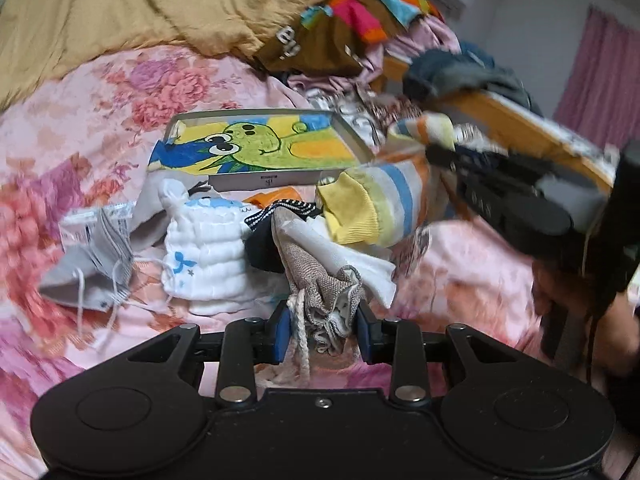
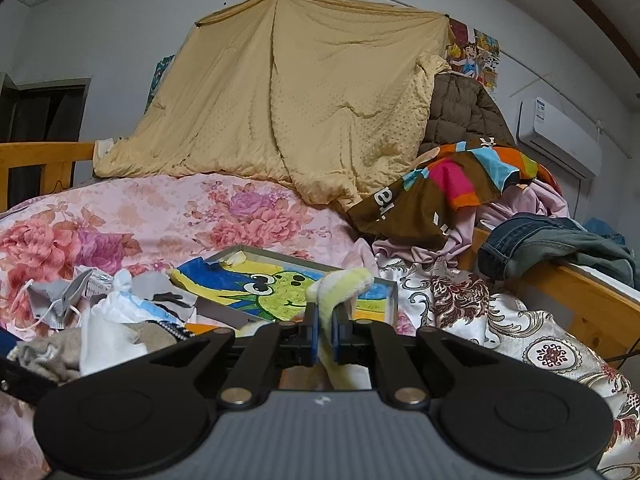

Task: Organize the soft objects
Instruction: 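Carry the grey pouch and striped towel onto the cartoon picture tray and release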

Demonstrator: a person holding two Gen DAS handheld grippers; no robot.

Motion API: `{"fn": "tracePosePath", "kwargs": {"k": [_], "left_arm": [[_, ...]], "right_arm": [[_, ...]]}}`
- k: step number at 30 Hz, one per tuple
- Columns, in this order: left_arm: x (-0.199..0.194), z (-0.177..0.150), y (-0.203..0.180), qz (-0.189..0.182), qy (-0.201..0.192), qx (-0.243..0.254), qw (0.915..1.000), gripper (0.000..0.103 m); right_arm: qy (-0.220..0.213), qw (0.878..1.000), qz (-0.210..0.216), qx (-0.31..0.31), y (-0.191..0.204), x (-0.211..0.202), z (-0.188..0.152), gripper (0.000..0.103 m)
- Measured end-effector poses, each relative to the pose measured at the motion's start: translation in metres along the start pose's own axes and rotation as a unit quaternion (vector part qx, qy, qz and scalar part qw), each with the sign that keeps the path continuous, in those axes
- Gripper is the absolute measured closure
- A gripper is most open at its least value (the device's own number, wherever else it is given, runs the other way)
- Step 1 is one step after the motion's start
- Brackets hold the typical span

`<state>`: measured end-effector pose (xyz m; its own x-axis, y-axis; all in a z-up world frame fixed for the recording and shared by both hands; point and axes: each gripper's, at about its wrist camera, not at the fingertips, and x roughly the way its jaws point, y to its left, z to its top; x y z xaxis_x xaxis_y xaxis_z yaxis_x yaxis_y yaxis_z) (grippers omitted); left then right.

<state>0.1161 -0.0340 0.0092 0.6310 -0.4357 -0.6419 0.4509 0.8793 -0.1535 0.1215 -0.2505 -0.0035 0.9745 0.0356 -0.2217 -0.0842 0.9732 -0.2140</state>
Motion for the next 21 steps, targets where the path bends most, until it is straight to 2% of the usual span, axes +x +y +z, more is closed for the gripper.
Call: {"fn": "tracePosePath", "kwargs": {"k": [6, 13, 17, 21], "left_arm": [[-0.014, 0.01, -0.006, 0.043, -0.007, 0.061, 0.9972, 0.068], [-0.017, 0.021, -0.014, 0.104, -0.024, 0.161, 0.9813, 0.068], [-0.012, 0.025, -0.02, 0.138, -0.032, 0.226, 0.9637, 0.068], [-0.001, 0.025, -0.026, 0.169, -0.035, 0.298, 0.9388, 0.068]], "right_arm": [[-0.007, 1.0, -0.005, 0.002, -0.002, -0.003, 0.002, 0.096], [-0.011, 1.0, -0.004, -0.001, 0.0, -0.004, 0.001, 0.096], [-0.012, 1.0, -0.006, -0.001, 0.0, -0.005, 0.002, 0.096], [-0.01, 1.0, -0.005, -0.002, 0.0, -0.004, 0.001, 0.096]]}}
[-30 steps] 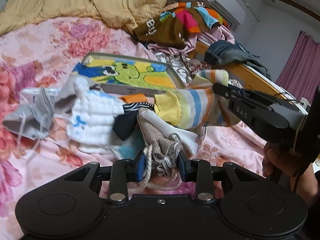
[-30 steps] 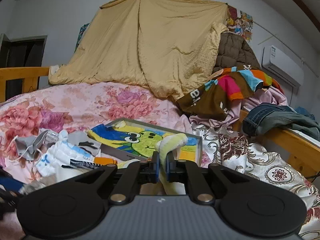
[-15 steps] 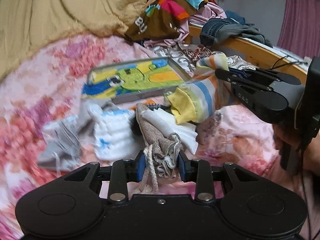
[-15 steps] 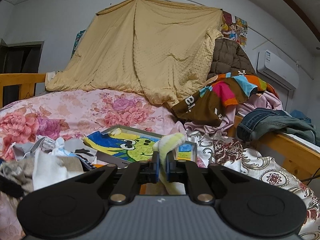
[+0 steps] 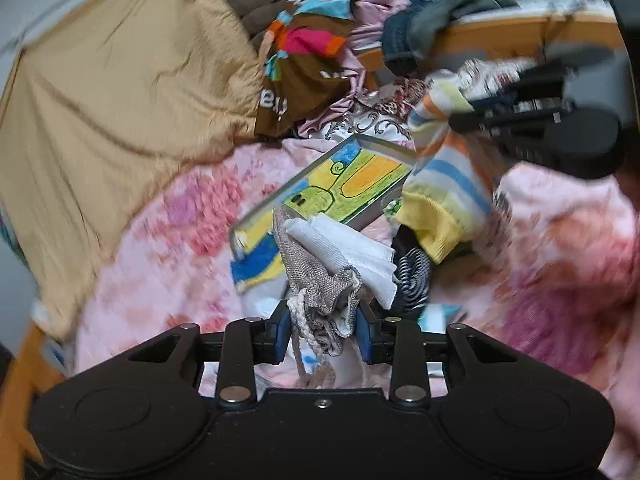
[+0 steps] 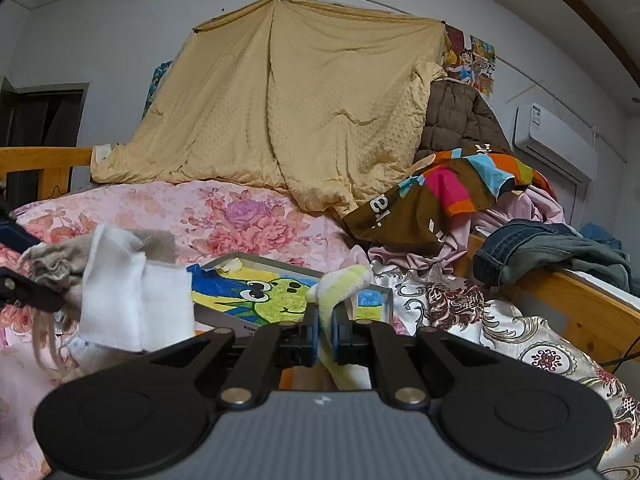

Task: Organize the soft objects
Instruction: 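Carry the grey pouch and striped towel onto the cartoon picture tray and release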

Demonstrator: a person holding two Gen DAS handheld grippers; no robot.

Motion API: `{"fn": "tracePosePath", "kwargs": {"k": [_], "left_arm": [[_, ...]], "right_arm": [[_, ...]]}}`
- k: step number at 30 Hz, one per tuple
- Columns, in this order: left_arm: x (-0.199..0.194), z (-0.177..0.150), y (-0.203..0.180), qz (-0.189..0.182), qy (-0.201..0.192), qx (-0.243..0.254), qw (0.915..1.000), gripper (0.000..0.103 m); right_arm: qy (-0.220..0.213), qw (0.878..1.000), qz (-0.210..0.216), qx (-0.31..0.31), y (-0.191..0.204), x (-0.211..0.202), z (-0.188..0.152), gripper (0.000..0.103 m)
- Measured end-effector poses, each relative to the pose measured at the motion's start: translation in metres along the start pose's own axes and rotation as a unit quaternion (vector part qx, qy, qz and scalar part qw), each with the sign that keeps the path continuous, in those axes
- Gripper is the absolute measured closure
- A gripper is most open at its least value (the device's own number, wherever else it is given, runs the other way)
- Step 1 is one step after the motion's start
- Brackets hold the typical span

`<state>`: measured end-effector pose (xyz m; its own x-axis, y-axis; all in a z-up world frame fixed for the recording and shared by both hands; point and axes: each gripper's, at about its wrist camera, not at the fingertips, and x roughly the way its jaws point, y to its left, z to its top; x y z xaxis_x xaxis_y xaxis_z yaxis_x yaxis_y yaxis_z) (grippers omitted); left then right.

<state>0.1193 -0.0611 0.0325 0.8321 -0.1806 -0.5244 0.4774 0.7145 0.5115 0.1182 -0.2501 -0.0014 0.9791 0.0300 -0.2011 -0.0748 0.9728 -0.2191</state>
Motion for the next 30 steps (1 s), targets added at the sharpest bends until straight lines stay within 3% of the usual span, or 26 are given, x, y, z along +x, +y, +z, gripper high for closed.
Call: {"fn": "tracePosePath", "kwargs": {"k": [4, 12, 19, 30], "left_arm": [[0.006, -0.001, -0.008, 0.01, -0.001, 0.055, 0.9984, 0.068], [0.025, 0.003, -0.008, 0.023, 0.006, 0.081, 0.9964, 0.068], [0.039, 0.018, -0.004, 0.049, 0.003, 0.154, 0.9869, 0.068], [0.078, 0.051, 0.019, 0.058, -0.01, 0.091, 0.9941, 0.068]], "right_arm": [[0.001, 1.0, 0.001, 0.0, 0.0, 0.001, 0.0, 0.096], [-0.008, 1.0, 0.004, -0.008, 0.001, 0.006, 0.003, 0.096], [-0.022, 1.0, 0.02, 0.005, -0.003, 0.022, 0.015, 0.096], [-0.069, 0.997, 0.01, 0.018, -0.021, 0.088, 0.05, 0.096]]}}
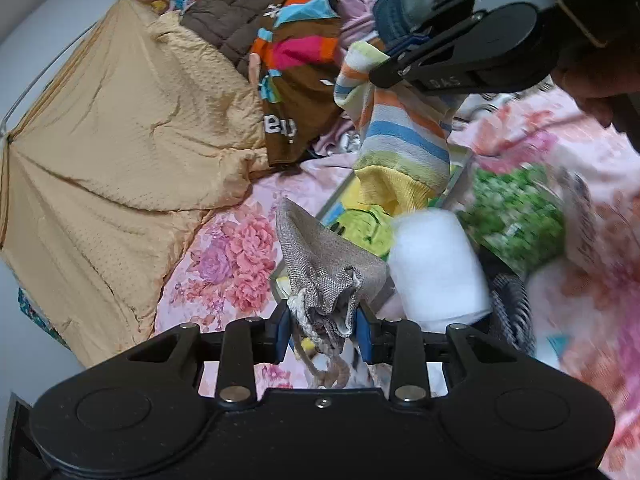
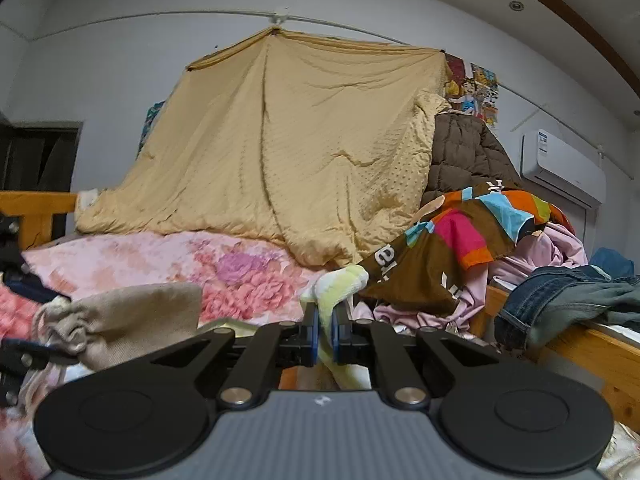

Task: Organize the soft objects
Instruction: 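Carry the grey pouch and striped towel onto the cartoon picture tray and release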

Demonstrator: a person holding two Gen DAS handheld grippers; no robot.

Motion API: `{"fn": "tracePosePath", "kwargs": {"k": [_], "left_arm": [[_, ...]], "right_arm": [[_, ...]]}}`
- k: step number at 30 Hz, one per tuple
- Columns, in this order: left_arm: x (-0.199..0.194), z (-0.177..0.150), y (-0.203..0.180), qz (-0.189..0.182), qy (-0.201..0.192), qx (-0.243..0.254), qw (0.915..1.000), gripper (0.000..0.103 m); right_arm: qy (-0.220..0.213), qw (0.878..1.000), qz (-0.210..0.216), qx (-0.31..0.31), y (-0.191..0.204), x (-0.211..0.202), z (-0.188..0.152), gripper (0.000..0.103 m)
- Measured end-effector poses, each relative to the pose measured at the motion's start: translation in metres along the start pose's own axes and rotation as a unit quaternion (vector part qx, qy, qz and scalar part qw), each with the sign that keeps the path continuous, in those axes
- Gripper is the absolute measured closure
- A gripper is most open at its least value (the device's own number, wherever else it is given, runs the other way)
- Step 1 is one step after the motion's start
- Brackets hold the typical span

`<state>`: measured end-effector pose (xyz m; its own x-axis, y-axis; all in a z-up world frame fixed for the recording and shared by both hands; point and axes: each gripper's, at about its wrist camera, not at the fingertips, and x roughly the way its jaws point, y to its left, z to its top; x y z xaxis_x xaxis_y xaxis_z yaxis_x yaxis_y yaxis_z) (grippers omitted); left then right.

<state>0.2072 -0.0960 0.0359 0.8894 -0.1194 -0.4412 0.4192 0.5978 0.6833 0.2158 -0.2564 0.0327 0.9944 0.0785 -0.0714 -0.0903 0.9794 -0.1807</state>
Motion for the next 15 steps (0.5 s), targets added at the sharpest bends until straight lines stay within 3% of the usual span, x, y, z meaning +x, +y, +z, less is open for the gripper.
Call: {"fn": "tracePosePath", "kwargs": {"k": [8, 15], "left_arm": [[0.068, 0.019, 0.023, -0.004, -0.006, -0.105, 0.9944, 0.068], [0.149, 0.038, 0.025, -0.036, 0.008, -0.228, 0.973, 0.068]], "right_arm": [[0.008, 0.999, 0.0, 0.044, -0.023, 0.067, 0.001, 0.096], [0.075, 0.992, 0.017, 0.098, -0.058, 0.123, -0.019, 0.096]]}}
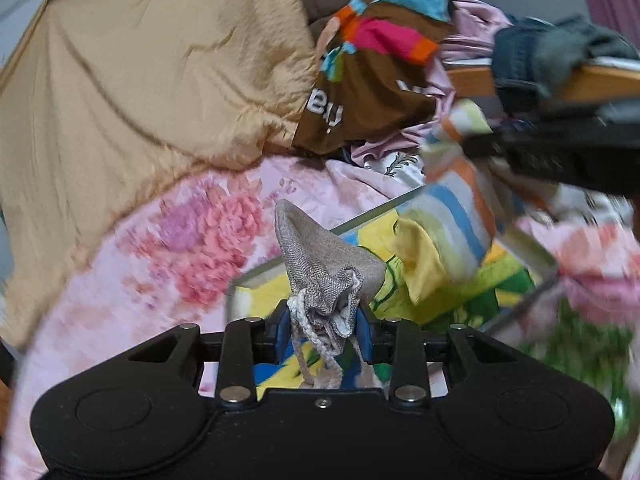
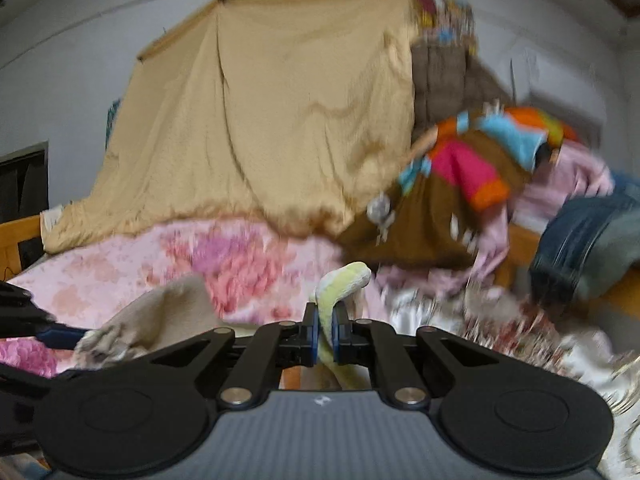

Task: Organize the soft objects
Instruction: 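Carry the grey pouch and striped towel onto the cartoon picture tray and release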

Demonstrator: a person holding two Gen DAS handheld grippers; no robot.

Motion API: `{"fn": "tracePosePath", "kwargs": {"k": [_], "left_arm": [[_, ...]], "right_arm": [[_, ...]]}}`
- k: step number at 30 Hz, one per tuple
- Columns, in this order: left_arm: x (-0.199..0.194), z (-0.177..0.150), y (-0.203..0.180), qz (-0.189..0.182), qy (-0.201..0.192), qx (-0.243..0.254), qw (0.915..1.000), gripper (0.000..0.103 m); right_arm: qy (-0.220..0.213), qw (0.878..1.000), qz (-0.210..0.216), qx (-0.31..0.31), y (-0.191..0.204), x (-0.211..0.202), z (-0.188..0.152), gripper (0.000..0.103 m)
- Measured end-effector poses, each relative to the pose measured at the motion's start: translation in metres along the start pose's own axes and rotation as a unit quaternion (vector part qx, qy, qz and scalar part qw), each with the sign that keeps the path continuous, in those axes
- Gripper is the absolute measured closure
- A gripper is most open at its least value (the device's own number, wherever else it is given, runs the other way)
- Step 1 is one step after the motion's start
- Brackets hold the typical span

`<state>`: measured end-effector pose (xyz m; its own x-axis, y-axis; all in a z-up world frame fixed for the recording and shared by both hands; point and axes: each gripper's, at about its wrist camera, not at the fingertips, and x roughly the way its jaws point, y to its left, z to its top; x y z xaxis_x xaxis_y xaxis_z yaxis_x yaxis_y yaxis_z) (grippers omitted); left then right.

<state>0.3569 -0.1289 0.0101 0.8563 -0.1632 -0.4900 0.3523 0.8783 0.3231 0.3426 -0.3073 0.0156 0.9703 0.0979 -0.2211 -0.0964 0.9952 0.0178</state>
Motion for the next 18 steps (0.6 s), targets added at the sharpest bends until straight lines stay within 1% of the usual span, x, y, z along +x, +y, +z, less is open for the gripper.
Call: {"fn": "tracePosePath", "kwargs": {"k": [5, 9, 11, 15, 18], "left_arm": [[0.041, 0.003, -0.014, -0.017, 0.02, -0.033, 0.9991, 0.068], [0.061, -0.001, -0.023, -0.035, 0.036, -0.055, 0.9972, 0.068], [0.068, -0.003, -0.027, -0.043, 0.044, -0.066, 0.9959, 0.068], [0.075, -0.006, -0.03, -0.057, 0.057, -0.095, 0.9922, 0.067], [0.078, -0.007, -0.028, -0.06, 0.07, -0.118, 0.9888, 0.067]], "right_arm": [[0.064, 0.997, 0.003, 0.041, -0.029, 0.032, -0.012, 0.096], [0.121, 0.989, 0.011, 0.084, -0.049, 0.05, -0.026, 0.095], [0.143, 0.985, 0.012, 0.097, -0.056, 0.056, -0.032, 0.095], [0.177, 0.978, 0.013, 0.113, -0.065, 0.062, -0.04, 0.093], [0.19, 0.975, 0.012, 0.115, -0.068, 0.062, -0.042, 0.089]]}}
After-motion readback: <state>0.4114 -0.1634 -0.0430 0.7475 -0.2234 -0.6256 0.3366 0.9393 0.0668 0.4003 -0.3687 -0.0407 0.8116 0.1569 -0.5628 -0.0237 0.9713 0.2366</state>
